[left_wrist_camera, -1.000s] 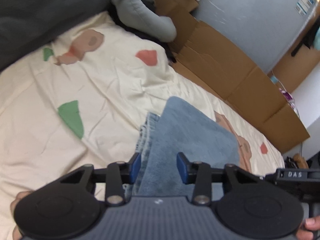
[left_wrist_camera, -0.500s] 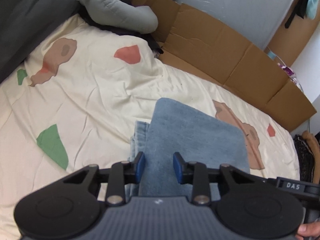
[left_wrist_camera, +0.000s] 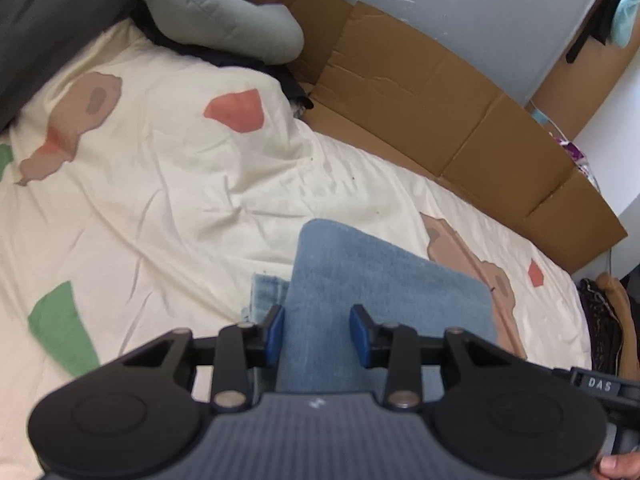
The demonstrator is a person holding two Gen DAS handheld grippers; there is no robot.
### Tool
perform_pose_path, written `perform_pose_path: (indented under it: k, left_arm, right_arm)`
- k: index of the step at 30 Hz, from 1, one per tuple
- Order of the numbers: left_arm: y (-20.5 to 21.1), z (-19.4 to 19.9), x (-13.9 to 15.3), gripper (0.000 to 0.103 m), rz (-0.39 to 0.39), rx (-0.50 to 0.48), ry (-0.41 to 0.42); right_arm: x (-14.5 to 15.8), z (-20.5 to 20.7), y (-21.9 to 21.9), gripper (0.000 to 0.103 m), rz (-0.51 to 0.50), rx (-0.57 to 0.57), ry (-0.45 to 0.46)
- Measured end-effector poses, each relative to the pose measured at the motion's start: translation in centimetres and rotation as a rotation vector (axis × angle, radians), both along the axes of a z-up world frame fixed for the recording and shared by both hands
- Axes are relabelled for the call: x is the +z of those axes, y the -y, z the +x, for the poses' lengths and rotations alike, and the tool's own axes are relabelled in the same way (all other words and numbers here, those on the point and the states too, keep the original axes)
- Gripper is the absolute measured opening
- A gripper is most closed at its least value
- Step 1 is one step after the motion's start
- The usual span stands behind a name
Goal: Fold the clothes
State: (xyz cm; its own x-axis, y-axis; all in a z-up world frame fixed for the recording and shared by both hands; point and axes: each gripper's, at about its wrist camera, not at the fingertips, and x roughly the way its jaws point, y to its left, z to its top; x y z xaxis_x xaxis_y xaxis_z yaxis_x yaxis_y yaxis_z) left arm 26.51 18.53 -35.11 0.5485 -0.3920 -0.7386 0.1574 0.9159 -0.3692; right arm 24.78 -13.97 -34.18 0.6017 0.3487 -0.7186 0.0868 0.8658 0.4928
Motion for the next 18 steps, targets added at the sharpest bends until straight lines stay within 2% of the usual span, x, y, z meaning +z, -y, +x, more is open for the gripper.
perform_pose_path:
  k: [4,9,10,12,14,18]
  left_arm:
    - [-0.3,0.9,-0.7,0.038,-0.04,-0.001,-0.027]
    - [0.0,0.9,-0.8,0.038,-0.017,-0.028,-0.035]
    - [-0.1,0.9,-0.8,0.035,-0.029,-0.025,-0.043]
    - [-0.4,0.8,-0.6,0.018,-0.05,-0.016,-0.054]
    - [-0.7,0.5,-0.2,0.009,-0.072,-0.009,-0.046]
    - [-0.8,-0.9,1.5,0.007,-0.051,0.004,0.012]
  right_arm:
    - [-0.3,0.3,-0.7,0.037,-0.035,0.036,0.01]
    - [-0.6,0.8,-0.6,0.037,-0.047,0.035,0.01]
    - [-0.7,0.8,-0.6,0.037,-0.046,0.034,0.008]
    - [-0.7,0.9,-0.5,0.037,-0.046,0.034,0.006]
    - [-0.6,0.9,-0.5,0.037,-0.045,0.037,0.007]
    - [-0.3,1.1,-0.4,0.037,-0.04,0.04,0.015]
